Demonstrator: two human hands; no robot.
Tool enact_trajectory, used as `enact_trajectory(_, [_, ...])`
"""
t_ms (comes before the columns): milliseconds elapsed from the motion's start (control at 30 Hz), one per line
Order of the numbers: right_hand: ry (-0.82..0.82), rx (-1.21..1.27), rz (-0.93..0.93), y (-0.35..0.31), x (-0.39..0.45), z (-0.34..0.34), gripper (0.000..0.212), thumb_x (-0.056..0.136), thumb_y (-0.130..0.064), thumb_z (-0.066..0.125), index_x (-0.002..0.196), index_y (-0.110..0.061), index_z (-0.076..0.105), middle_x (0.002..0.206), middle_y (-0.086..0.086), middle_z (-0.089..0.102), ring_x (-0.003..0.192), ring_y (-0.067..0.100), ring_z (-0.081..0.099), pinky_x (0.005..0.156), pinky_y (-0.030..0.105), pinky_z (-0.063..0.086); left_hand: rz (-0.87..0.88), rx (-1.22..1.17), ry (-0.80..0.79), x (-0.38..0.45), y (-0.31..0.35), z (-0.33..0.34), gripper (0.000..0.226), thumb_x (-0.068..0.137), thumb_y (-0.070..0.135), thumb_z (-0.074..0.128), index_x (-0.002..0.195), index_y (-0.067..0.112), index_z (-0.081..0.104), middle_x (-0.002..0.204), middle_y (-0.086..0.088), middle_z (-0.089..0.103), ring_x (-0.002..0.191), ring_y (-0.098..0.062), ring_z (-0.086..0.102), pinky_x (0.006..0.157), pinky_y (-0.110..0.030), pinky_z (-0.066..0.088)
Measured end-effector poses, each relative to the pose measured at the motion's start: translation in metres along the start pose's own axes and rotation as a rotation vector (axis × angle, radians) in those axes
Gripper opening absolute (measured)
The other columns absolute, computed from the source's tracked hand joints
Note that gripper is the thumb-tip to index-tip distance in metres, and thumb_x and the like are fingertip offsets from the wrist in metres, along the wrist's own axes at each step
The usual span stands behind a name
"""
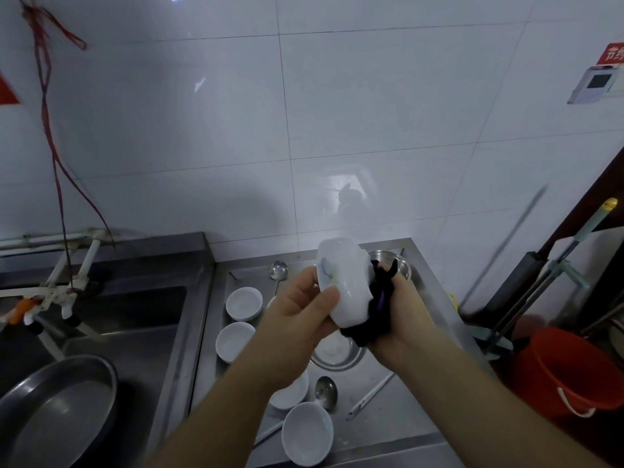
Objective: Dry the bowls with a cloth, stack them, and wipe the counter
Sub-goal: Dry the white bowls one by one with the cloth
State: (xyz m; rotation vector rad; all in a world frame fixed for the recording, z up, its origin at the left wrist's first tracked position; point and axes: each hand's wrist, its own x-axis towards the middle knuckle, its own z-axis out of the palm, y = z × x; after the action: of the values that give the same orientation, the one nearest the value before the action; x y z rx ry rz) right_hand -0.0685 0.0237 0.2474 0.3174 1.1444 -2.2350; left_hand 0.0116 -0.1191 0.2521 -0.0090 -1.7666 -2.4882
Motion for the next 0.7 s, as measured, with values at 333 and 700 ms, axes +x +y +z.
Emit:
enact_trajectory(333, [0.032,0.066,-0.001,-0.010,-0.005,0.012,0.035,0.101,-0.045,0.055,0.120,-0.016,0.064,0.116,0.015,0.051,0.107,0.036,0.045,0.080,0.042,0.038,-0.001,0.051,-0.028,0.003,0.003,-0.005,0.039,0.089,0.019,0.072,0.127,0.028,0.075,0.126,-0.010,0.076,0.119,-0.028,0.073,0.093,-0.033,0.061])
enact_trajectory(700, [0.175,-0.135,-0.170,0.004,-0.003,0.014,0.028,0.103,-0.032,0.060,0.119,-0.014,0.073,0.111,0.013,0.080,0.103,0.031,0.077,0.093,0.050,0.062,0.043,0.489,0.039,0.014,-0.017,0.008,0.022,0.108,0.022,0.058,0.123,0.034,0.070,0.112,0.006,0.079,0.108,-0.015,0.075,0.092,-0.037,0.063])
